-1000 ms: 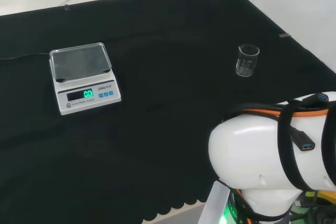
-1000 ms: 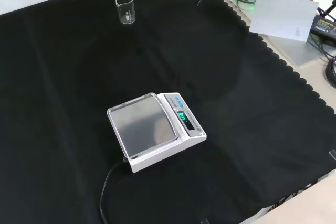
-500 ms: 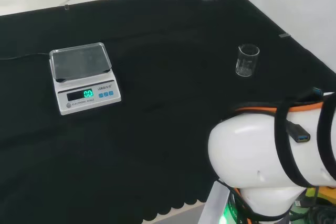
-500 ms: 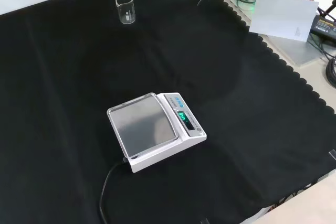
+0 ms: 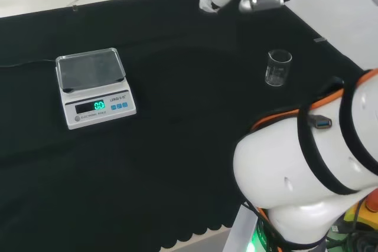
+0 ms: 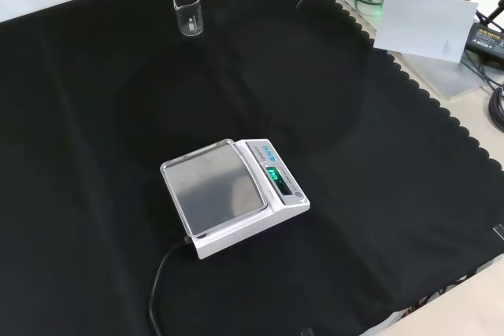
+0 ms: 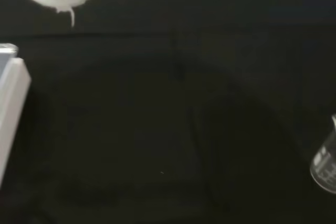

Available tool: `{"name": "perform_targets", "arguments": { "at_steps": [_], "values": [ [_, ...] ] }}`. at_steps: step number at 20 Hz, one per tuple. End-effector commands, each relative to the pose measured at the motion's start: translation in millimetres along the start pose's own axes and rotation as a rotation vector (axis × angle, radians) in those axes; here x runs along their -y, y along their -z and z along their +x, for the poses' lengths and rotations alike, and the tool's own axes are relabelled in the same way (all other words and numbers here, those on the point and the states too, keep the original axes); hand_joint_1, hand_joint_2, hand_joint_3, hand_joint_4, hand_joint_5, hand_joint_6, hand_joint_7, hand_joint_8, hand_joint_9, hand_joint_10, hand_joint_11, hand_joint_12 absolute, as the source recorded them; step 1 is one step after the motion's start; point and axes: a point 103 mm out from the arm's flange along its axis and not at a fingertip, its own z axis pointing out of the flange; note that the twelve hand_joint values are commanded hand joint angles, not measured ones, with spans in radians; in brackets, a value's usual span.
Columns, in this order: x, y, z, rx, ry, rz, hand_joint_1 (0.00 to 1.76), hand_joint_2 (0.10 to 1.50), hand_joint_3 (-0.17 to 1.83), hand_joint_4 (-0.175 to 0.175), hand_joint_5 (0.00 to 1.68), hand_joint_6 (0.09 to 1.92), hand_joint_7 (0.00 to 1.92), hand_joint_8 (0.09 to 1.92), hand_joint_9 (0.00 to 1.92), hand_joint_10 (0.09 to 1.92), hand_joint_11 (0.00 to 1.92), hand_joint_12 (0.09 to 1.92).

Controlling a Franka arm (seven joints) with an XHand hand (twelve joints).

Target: Pick up the beaker.

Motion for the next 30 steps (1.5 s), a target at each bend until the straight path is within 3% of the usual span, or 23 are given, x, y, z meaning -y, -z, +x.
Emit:
{"name": "perform_targets", "arguments": {
  "at_steps": [1, 14, 29, 30],
  "values": [
    [-28, -33, -61, -0.034, -0.077, 0.025, 0.74, 0.55, 0.5, -0.011, 0.21, 0.17, 0.27, 0.8, 0.38, 0.91, 0.15, 1.51],
    [-48, -80, -98, -0.078, -0.159, 0.11, 0.74, 0.54, 0.49, 0.017, 0.19, 0.09, 0.21, 0.78, 0.33, 0.92, 0.12, 1.55],
    [-88, -150, -143, -0.096, -0.194, 0.228, 0.74, 0.52, 0.47, 0.032, 0.17, 0.09, 0.15, 0.76, 0.29, 0.92, 0.09, 1.58],
    [-86, -160, -156, -0.14, -0.206, 0.213, 0.74, 0.52, 0.47, 0.033, 0.17, 0.09, 0.15, 0.76, 0.29, 0.92, 0.09, 1.58]
  ]
}}
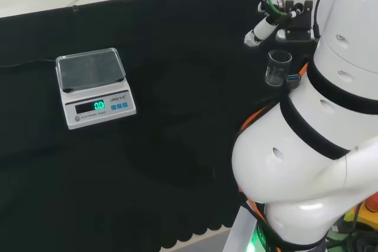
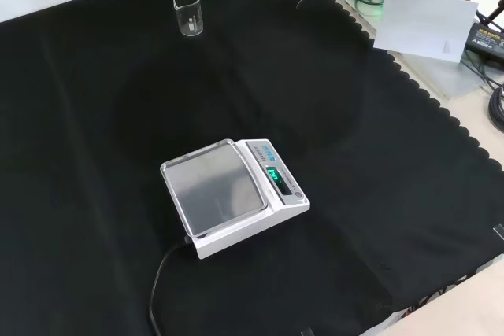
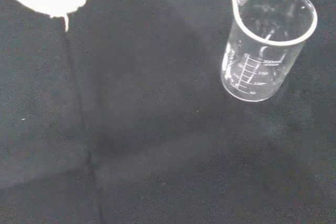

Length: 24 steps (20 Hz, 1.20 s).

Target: Pick up the beaker.

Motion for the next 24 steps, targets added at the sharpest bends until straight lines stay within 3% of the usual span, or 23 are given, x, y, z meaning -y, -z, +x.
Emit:
{"name": "perform_targets", "arguments": {
  "at_steps": [1, 4, 7, 12, 24],
  "values": [
    [-42, -34, -39, -0.088, -0.021, 0.015, 0.74, 0.52, 0.47, 0.033, 0.17, 0.09, 0.15, 0.76, 0.29, 0.92, 0.09, 1.58],
    [-56, -34, -51, -0.042, -0.036, 0.026, 0.74, 0.52, 0.46, 0.034, 0.17, 0.09, 0.15, 0.76, 0.29, 0.93, 0.08, 1.58],
    [-73, -41, -61, -0.039, -0.037, 0.065, 0.74, 0.52, 0.46, 0.035, 0.17, 0.09, 0.15, 0.76, 0.28, 0.93, 0.08, 1.58],
    [-97, -61, -58, -0.044, -0.015, 0.097, 0.74, 0.52, 0.46, 0.037, 0.16, 0.09, 0.13, 0.76, 0.27, 0.93, 0.08, 1.58],
    [-104, -100, -59, -0.042, -0.008, 0.18, 0.72, 0.51, 0.45, 0.045, 0.13, 0.09, 0.08, 0.74, 0.23, 0.93, 0.06, 1.59]
  ]
}}
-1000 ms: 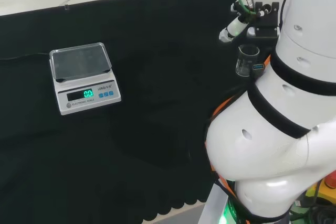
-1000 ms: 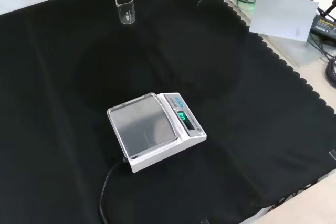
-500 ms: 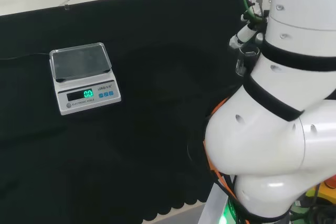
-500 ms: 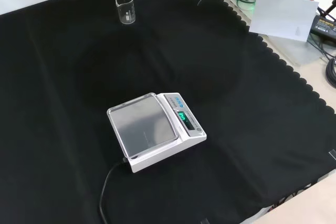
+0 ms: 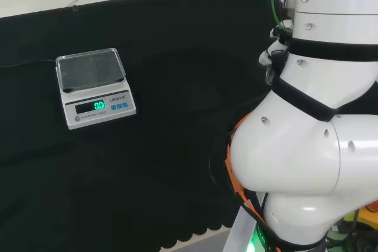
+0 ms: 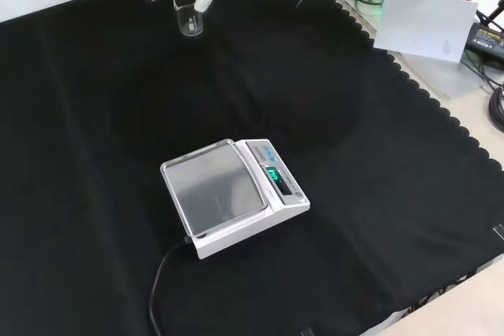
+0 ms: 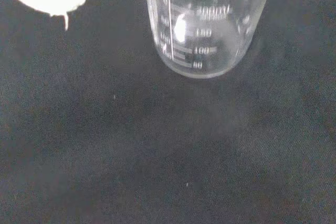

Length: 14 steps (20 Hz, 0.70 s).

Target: Pick up the beaker.

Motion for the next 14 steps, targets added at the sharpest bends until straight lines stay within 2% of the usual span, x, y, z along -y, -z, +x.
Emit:
{"name": "perform_targets", "arguments": {
  "at_steps": [1, 10, 14],
  "values": [
    [1, -15, 1, 0.003, 0.002, 0.034, 0.72, 0.51, 0.45, 0.045, 0.13, 0.09, 0.07, 0.74, 0.22, 0.93, 0.05, 1.59],
    [-7, -29, 3, 0.026, -0.016, 0.053, 0.77, 0.51, 0.44, 0.048, 0.12, 0.09, 0.07, 0.74, 0.23, 0.95, 0.06, 1.6],
    [-11, -34, 3, -0.006, -0.021, 0.05, 0.84, 0.5, 0.5, 0.05, 0.16, 0.09, 0.11, 0.75, 0.29, 0.93, 0.12, 1.58]
  ]
}}
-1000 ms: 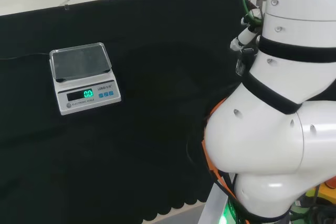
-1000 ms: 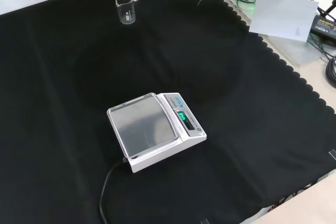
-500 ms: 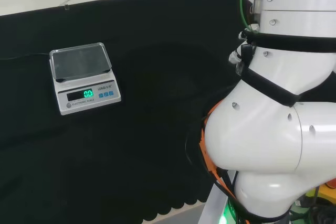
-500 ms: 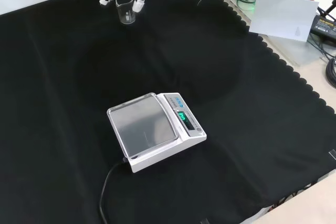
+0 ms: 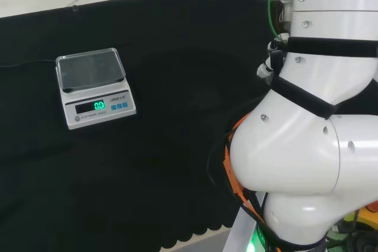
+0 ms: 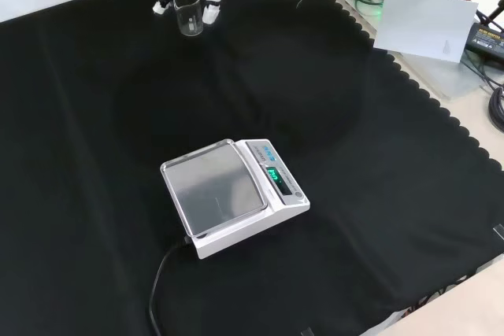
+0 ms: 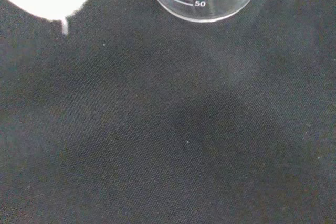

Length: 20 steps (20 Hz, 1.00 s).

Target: Pick up the beaker.

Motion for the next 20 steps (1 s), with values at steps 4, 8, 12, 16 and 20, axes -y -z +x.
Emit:
{"name": "perform_targets", "arguments": {
  "at_steps": [4, 8, 12, 16, 20],
  "values": [
    [-6, -7, 1, -0.032, -0.02, -0.04, 0.95, 0.47, 0.63, 0.045, 0.29, 0.09, 0.29, 0.77, 0.49, 0.87, 0.32, 1.49],
    [-4, -1, -6, -0.053, -0.024, -0.053, 1.02, 0.48, 0.7, 0.035, 0.41, 0.09, 0.43, 0.76, 0.66, 0.79, 0.46, 1.42],
    [-7, -6, 8, -0.02, -0.023, -0.081, 1.09, 0.52, 0.73, 0.025, 0.52, 0.32, 0.62, 0.74, 0.83, 0.67, 0.57, 1.35],
    [-8, -9, 14, 0.005, -0.025, -0.101, 1.13, 0.54, 0.74, 0.019, 0.51, 0.88, 0.74, 0.73, 0.93, 0.62, 0.64, 1.3],
    [-9, -10, 18, 0.022, -0.028, -0.114, 1.15, 0.55, 0.74, 0.013, 0.61, 1.03, 0.82, 0.74, 0.97, 0.61, 0.69, 1.29]
  ]
}}
